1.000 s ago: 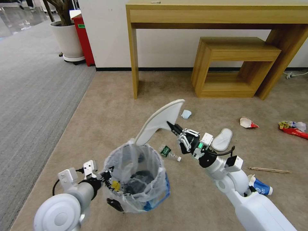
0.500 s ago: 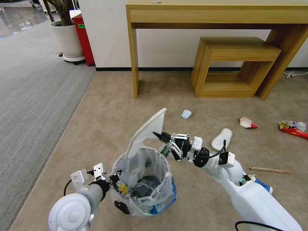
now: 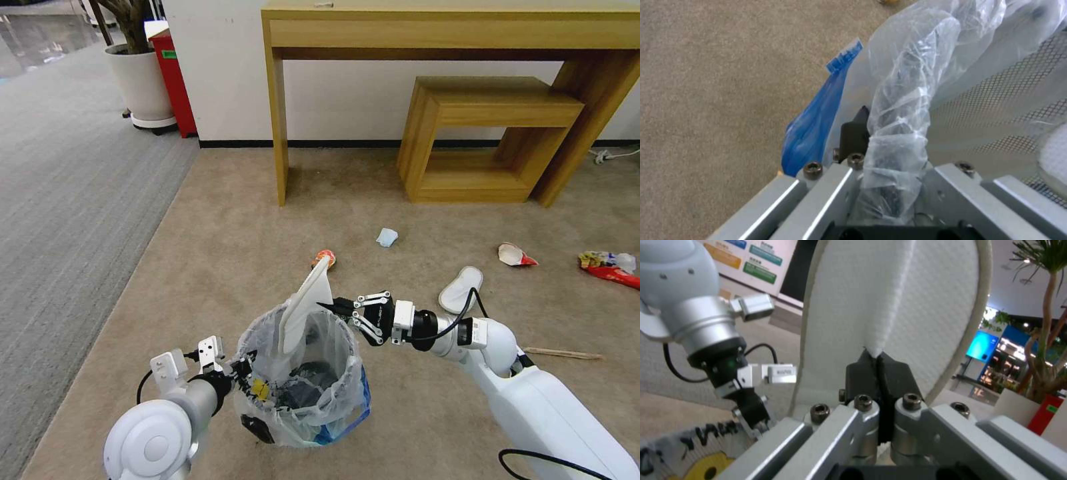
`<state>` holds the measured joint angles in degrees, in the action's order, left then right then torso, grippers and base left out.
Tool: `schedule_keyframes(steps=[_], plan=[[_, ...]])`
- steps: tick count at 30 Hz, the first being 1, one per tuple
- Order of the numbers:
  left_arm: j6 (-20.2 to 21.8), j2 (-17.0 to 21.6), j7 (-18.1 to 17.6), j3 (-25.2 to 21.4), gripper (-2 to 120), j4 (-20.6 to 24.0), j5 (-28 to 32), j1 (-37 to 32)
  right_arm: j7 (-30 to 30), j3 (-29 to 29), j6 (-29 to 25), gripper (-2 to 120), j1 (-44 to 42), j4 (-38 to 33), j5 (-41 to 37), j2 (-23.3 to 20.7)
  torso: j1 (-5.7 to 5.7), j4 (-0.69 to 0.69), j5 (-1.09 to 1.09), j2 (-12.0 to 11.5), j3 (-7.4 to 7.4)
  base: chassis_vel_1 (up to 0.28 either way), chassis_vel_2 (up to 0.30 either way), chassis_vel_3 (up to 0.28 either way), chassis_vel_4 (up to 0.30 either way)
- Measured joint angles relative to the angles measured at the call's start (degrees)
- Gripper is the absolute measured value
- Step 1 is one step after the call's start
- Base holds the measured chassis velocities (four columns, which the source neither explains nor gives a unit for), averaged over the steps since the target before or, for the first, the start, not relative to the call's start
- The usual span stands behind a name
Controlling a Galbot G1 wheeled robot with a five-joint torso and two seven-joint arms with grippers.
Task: Pick up the trash bin and place the garbage on the floor into it.
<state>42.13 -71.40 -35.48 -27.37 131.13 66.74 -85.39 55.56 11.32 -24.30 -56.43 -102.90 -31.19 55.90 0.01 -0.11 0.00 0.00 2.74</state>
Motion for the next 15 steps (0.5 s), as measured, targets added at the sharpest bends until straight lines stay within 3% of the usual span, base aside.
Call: schedule_keyframes(steps=[6,15], plan=[[0.01,0.02,0.13,0.03,1,1.32,0.01,-0.56,-1.33,0.0,-0.22,0,-0.3,0.38,0.85,0.11,0.0,0.0,0.0,0.0,0.0,0.0,0.0,0.0,0.0],[0.01,-0.1,0.25,0.24,1,3.05,0.1,-1.34,-2.94,-0.44,0.3,29,-1.51,0.46,1.04,0.16,0.0,0.0,0.0,0.0,0.0,0.0,0.0,0.0,0.0]])
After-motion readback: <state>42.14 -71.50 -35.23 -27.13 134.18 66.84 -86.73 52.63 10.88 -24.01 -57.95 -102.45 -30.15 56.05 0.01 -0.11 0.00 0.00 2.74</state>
